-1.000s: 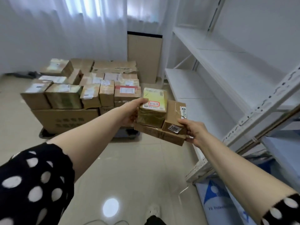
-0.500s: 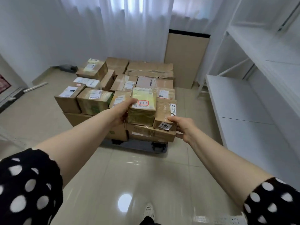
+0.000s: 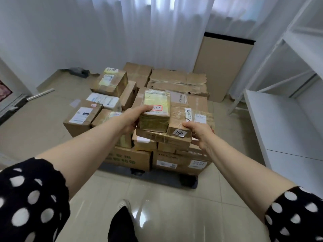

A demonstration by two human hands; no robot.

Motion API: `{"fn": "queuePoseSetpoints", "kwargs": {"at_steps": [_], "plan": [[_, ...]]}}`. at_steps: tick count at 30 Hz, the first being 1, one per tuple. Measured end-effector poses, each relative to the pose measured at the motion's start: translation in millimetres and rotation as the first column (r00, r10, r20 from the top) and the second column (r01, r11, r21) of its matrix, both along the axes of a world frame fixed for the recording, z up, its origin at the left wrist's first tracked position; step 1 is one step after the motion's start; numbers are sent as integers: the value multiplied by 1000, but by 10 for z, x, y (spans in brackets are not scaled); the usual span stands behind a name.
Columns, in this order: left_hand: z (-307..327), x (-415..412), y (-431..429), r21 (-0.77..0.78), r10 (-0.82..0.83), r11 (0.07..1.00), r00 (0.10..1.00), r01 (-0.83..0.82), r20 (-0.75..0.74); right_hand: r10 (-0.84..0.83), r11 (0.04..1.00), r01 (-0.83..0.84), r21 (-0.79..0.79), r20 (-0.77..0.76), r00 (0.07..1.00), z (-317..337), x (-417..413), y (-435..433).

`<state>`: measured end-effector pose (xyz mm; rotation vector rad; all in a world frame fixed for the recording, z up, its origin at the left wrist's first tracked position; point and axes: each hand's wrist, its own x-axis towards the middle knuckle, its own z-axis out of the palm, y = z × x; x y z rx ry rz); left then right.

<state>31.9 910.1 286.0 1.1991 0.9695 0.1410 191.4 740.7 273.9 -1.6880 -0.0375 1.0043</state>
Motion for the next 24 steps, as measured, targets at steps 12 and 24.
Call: {"fn": "queuePoseSetpoints", "kwargs": {"at_steps": [12, 24], "plan": [[176, 455, 2072, 25, -166, 986, 985, 167, -47, -68, 997, 70, -15, 93, 993, -2, 322, 2094], [-454, 1106, 3097, -32, -32, 999, 992, 28, -119, 1, 1000, -1, 4, -11, 1000, -649, 1084, 3289]]}}
